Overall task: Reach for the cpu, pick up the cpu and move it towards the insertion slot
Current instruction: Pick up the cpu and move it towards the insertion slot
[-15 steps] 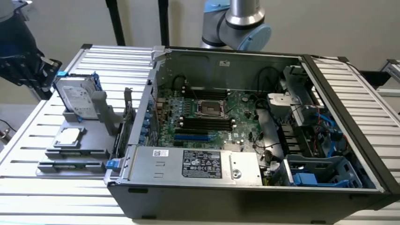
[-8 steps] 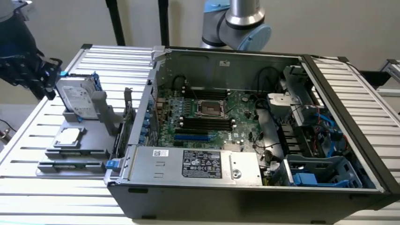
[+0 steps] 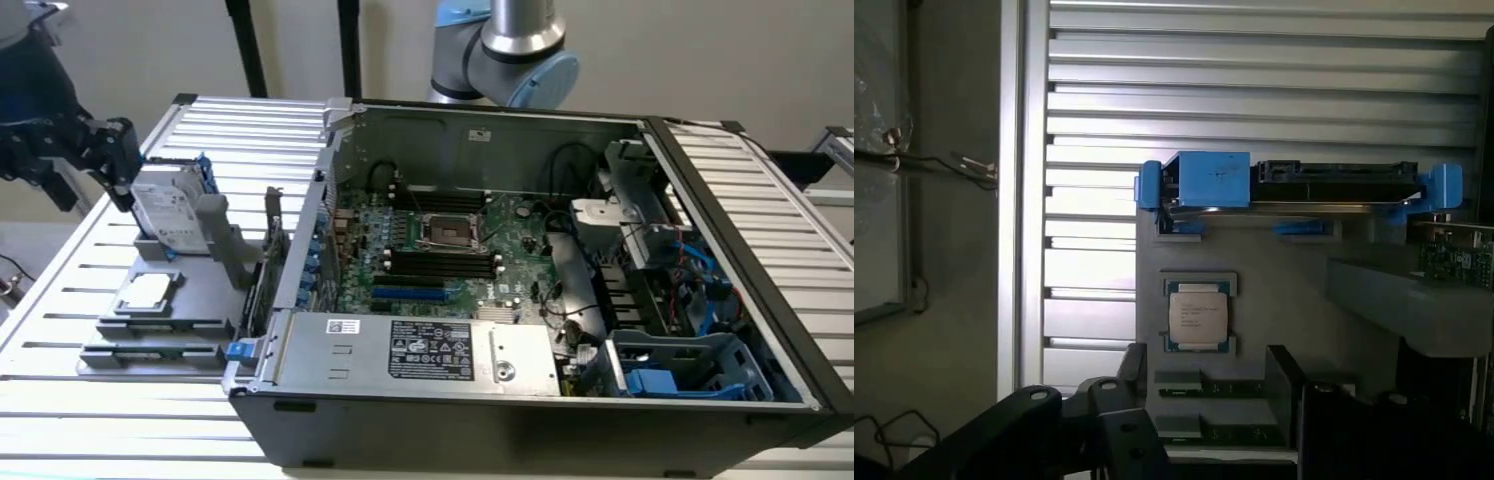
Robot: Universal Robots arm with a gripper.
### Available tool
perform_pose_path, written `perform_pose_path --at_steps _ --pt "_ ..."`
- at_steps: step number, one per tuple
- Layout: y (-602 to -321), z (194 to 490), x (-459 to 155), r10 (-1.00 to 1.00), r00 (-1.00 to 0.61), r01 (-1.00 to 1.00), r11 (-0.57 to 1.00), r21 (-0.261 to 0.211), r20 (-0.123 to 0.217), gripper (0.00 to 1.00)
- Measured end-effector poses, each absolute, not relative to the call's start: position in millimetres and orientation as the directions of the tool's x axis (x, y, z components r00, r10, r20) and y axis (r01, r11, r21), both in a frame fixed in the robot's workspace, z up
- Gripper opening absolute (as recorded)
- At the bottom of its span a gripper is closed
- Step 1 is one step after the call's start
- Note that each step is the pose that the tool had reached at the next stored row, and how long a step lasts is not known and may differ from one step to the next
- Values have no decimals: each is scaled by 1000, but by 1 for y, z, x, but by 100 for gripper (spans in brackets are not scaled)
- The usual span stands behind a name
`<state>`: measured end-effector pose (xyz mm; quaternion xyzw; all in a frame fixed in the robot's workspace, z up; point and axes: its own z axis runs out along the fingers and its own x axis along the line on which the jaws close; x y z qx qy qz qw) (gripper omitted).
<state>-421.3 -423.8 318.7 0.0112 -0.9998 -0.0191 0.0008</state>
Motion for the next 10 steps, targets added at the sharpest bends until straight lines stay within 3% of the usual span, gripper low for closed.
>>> perform_pose_path --at_steps 1,2,10 --pt "-424 318 -421 -23 -1000 -23 999 38 1 59" --pt "-424 317 -421 -24 -1000 -24 999 38 1 65" --pt "-424 302 -421 -39 -999 -39 999 38 1 65"
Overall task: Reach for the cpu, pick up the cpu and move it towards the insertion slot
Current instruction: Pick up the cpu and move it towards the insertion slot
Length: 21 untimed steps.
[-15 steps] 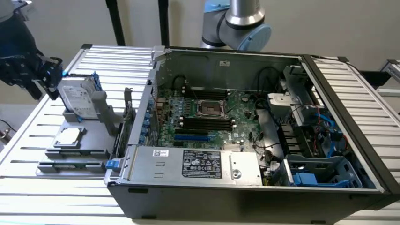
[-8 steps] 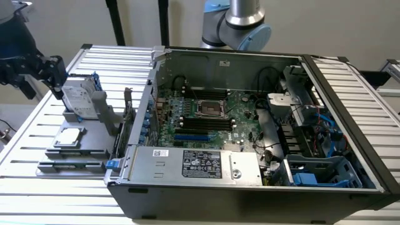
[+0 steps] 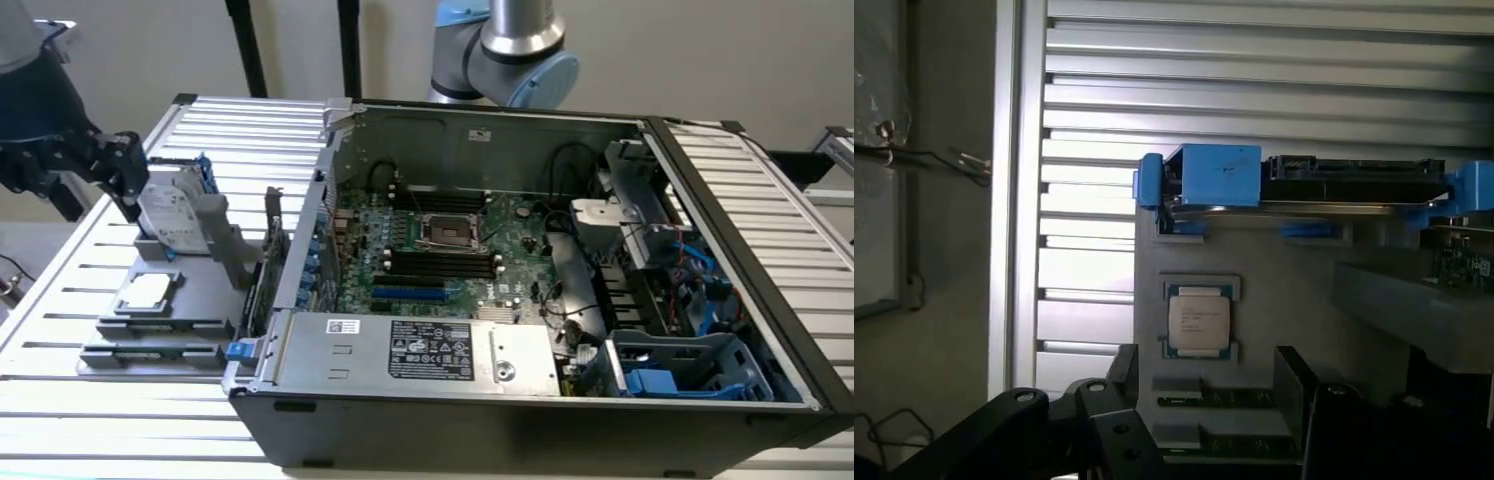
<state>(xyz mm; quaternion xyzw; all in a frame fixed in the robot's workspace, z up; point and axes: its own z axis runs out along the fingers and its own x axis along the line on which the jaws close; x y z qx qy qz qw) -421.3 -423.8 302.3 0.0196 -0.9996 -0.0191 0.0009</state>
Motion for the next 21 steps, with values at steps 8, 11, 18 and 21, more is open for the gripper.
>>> perform_pose_path --at_steps 8,11,18,21 --pt "-424 288 -421 -56 -998 -56 998 38 1 65" --pt "-424 282 -421 -68 -998 -68 997 38 1 65" --pt "-426 270 -421 -94 -996 -94 995 38 1 65" --pt "-428 264 -421 -101 -995 -101 994 38 1 65"
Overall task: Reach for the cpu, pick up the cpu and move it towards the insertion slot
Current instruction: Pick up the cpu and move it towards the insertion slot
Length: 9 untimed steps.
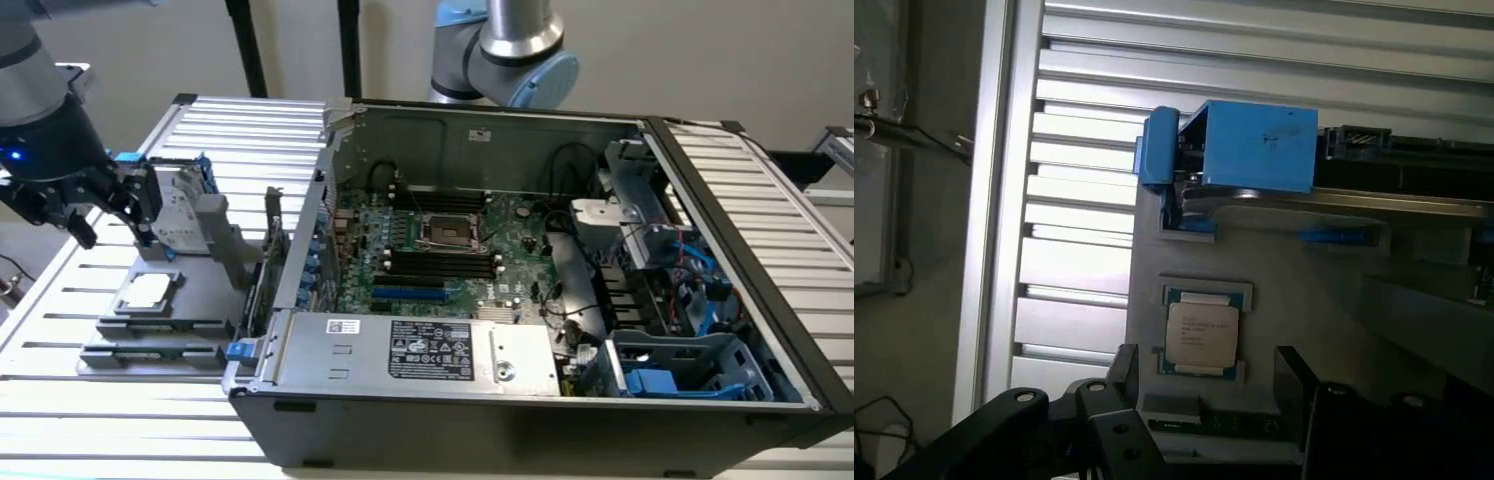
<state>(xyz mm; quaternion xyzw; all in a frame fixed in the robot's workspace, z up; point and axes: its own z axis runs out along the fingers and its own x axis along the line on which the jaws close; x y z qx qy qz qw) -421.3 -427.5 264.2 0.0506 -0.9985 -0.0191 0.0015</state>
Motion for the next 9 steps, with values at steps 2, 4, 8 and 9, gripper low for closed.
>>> perform_pose_path --at_steps 2,4,8,9 --pt "-429 261 -421 -103 -995 -103 994 38 1 65" --pt "-432 257 -421 -103 -995 -103 994 38 1 65" --pt "-436 249 -421 -102 -995 -102 994 38 1 65" --pt "-437 248 -421 -102 -995 -102 994 38 1 65"
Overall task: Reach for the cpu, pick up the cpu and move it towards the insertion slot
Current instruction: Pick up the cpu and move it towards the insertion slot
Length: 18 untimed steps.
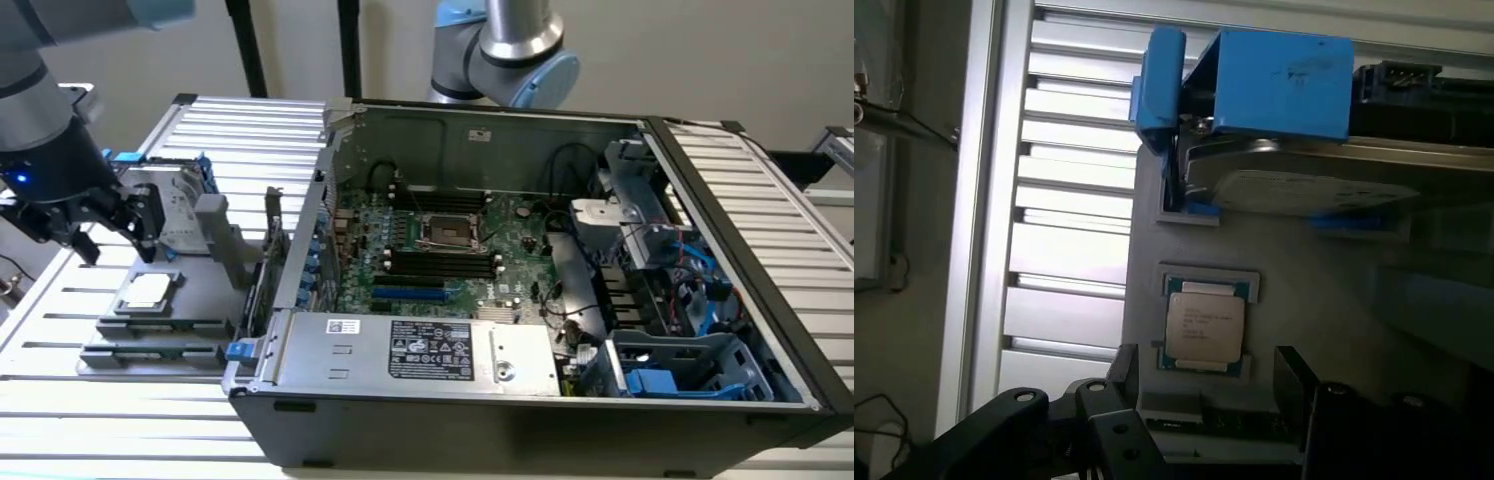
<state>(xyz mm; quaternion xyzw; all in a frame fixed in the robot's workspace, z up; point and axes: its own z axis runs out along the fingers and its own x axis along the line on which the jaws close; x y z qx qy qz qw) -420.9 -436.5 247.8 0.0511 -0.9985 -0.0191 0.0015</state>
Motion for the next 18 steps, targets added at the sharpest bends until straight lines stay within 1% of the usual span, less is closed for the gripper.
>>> perform_pose_path --at_steps 18 --pt "-437 215 -420 -81 -997 -81 996 37 1 65"
